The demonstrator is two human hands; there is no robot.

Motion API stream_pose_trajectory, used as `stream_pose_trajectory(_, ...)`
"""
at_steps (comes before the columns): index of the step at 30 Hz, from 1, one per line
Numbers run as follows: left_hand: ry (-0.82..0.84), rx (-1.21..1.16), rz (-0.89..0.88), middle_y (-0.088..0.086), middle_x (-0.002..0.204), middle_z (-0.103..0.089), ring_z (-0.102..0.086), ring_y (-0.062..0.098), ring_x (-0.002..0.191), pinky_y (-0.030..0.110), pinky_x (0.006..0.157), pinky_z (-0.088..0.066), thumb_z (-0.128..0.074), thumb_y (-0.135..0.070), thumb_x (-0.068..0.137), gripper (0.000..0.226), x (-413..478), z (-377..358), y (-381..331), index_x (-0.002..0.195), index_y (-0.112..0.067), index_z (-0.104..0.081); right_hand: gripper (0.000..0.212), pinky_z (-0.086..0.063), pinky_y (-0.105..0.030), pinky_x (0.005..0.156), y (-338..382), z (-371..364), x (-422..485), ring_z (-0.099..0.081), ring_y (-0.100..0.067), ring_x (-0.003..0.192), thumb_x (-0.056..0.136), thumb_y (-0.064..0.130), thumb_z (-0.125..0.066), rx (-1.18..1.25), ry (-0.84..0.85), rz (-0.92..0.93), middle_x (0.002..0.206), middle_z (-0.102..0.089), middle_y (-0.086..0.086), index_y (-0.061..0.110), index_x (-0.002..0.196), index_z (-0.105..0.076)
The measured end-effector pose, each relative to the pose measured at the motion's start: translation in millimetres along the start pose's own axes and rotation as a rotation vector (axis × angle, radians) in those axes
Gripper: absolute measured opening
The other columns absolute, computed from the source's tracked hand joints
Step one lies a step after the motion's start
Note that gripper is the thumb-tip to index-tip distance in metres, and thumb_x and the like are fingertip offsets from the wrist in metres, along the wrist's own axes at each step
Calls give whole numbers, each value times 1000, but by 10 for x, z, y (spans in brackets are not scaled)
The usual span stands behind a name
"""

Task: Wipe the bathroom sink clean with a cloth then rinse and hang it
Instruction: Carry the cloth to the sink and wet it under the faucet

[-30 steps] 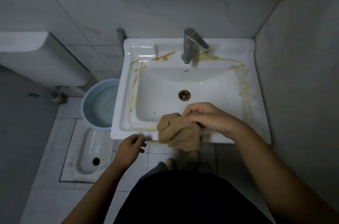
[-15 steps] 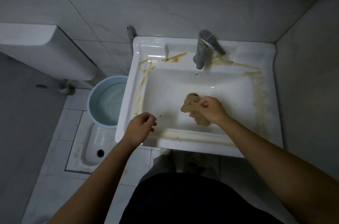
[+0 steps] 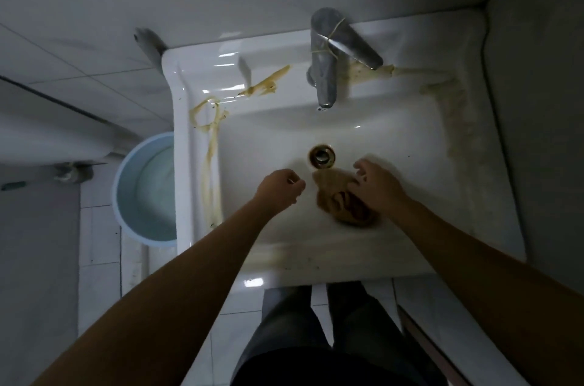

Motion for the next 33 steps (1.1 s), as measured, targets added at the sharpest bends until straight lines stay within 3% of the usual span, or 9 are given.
stream_pose_trajectory(3,37,84,-39,6,99,-76,-73,23,89,40,86,-59,-65,-34,94,19,173,-293,-125,100,-16,-65,39,-46,-35,87,-27,-216,64,-61,-31,109,93,29,-64,-97,106,65,123,-64,-13,12,127,-57)
stream_pose_trajectory(7,95,88,-100,5,110,-71,-67,23,99,36,89,-54,-71,-40,89,40,107,-664,-184,122,-17,-63,31,-41,-29,77,-113,-275,-28,-63,-31,98,91,30,-67,-16,-21,96,109,-67,-14,9,113,-65)
stream_pose_trajectory(12,-46,30,-164,-6,93,-70,-66,14,86,32,82,-57,-68,-30,94,15,-25,-676,-231,104,-20,-71,27,-39,-26,71,-152,-75,-201,-56,-16,80,90,35,-69,117,-167,108,91,-62,1,12,104,-70)
stream_pose_trajectory(17,-198,-8,-292,-7,104,-67,-64,12,91,28,81,-53,-64,-28,97,16,-225,-337,-541,108,-21,-72,18,-39,-23,64,26,281,-366,-57,-18,80,88,32,-71,221,-292,169,89,-59,0,15,91,-65)
stream_pose_trajectory(23,-336,-84,-437,-10,99,-72,-65,6,95,26,82,-52,-63,-28,96,11,-630,276,-907,95,-21,-72,30,-50,-39,66,488,752,-579,-54,-18,64,86,39,-66,375,-282,259,67,-58,-3,19,68,-54)
stream_pose_trajectory(25,-356,-110,-452,-13,85,-71,-64,2,85,23,74,-49,-59,-31,99,15,-776,454,-994,92,-19,-67,40,-50,-41,65,634,891,-621,-56,-24,65,81,52,-61,369,-274,297,69,-59,-8,15,70,-53)
stream_pose_trajectory(27,-381,-127,-471,-7,77,-67,-64,8,77,32,70,-52,-56,-36,100,21,-916,630,-1053,89,-18,-59,43,-42,-36,60,780,991,-659,-50,-21,62,79,56,-61,321,-229,350,67,-54,-7,16,71,-49)
stream_pose_trajectory(29,-396,-152,-486,3,78,-69,-67,22,77,44,70,-56,-53,-40,100,23,-1035,789,-1095,88,-20,-54,37,-36,-32,58,903,1026,-695,-46,-13,61,80,48,-70,233,-149,391,65,-50,5,23,72,-44)
stream_pose_trajectory(33,-490,-180,-483,5,81,-64,-59,20,76,36,67,-49,-53,-32,103,22,-1192,1067,-1106,93,-13,-56,27,-51,-34,70,1018,940,-681,-62,-13,82,83,35,-75,84,-52,465,90,-66,9,31,97,-52)
Point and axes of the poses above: each hand's wrist, its own x-axis towards the middle knuckle, its own z-axis out of the back of the hand, y = z × x, the point moved 6 cm from there along x, towards the middle knuckle
